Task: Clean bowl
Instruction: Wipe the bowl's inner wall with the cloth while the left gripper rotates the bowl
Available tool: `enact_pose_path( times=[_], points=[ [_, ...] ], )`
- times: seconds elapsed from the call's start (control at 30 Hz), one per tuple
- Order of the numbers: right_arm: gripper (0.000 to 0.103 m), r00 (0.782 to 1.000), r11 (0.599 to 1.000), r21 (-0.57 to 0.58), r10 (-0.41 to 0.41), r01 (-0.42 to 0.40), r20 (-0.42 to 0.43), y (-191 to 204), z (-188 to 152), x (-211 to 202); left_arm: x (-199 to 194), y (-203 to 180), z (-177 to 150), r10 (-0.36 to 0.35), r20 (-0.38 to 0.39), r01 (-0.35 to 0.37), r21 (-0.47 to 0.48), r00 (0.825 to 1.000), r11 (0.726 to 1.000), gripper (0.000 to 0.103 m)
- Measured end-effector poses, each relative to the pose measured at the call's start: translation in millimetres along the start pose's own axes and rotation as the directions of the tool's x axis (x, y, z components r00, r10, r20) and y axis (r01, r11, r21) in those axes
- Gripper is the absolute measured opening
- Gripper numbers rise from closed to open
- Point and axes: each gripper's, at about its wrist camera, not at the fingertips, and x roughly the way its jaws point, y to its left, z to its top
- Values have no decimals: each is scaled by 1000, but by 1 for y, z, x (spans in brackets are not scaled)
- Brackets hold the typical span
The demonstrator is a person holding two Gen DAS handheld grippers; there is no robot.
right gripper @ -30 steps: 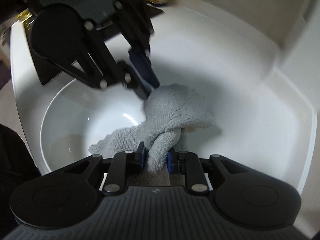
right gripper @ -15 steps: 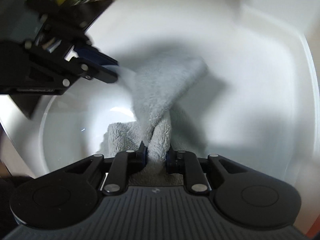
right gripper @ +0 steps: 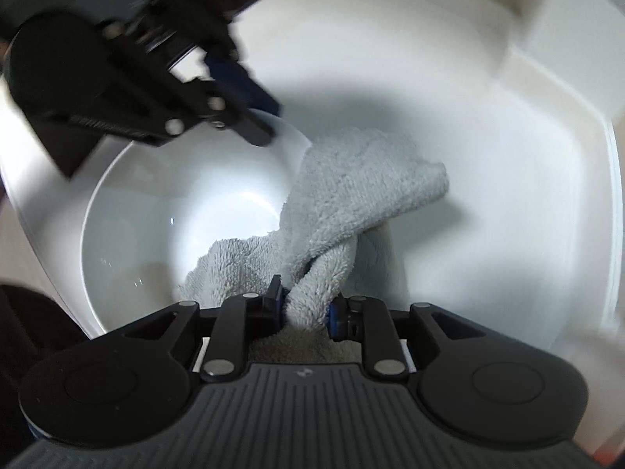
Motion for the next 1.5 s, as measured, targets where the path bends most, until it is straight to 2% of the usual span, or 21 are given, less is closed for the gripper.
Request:
enact_pose_path(
  times=[0.03,0.17,0.23,0.33,0.37,0.57,0.73,0.8,0.87,0.9,1.03,1.1,1.2,1.27,1.37,1.5],
  points=[
    [19,1000,999,-39,-2,2,-1,-1,3,1,0,1,-1,3,1,-3,-20,1000,1000,8],
    [15,999,996,-76,-34,36,25,-6,24,7,-1,-6,-7,60,23,-57,-91,998,994,7],
    [15,997,998,-26,-56,57,45,-9,33,7,-2,-9,-10,92,44,-86,-122,995,989,7],
    [17,995,994,72,-86,82,49,-10,37,3,-4,-7,-17,92,80,-78,-163,993,984,8],
    [16,994,986,139,-97,90,41,-12,33,0,-5,-7,-19,91,90,-74,-177,992,981,8],
    [14,990,910,399,-137,115,27,-4,-3,-4,-6,-5,-25,97,134,-63,-236,986,970,11],
    [15,986,806,578,-165,126,14,4,-34,-6,-3,-8,-23,95,148,-61,-225,984,972,13],
    [15,984,759,638,-176,130,8,8,-45,-7,-3,-5,-22,62,141,-34,-195,988,980,12],
    [14,983,763,630,-185,143,2,11,-42,-7,-5,-2,-22,29,145,-4,-170,989,985,13],
    [14,982,765,627,-187,146,-1,11,-30,5,-6,-1,-21,17,148,5,-148,989,989,13],
    [15,981,787,597,-196,156,2,15,-38,-2,-5,1,-16,-32,154,39,-47,988,998,13],
    [15,981,822,546,-196,162,4,17,-40,-6,-2,1,-11,-56,157,55,9,986,998,13],
    [16,983,868,469,-186,164,0,18,-32,-2,2,0,-6,-90,127,87,35,988,996,9],
    [16,984,891,425,-176,162,-6,16,-28,-1,2,1,-4,-92,111,91,14,990,996,5],
    [16,983,920,350,-181,177,-23,8,-21,0,-1,-9,-7,-50,99,48,25,994,999,2],
    [17,971,956,176,-237,236,-16,-3,6,7,-2,-13,-14,-23,112,25,-14,993,1000,2]
  ],
)
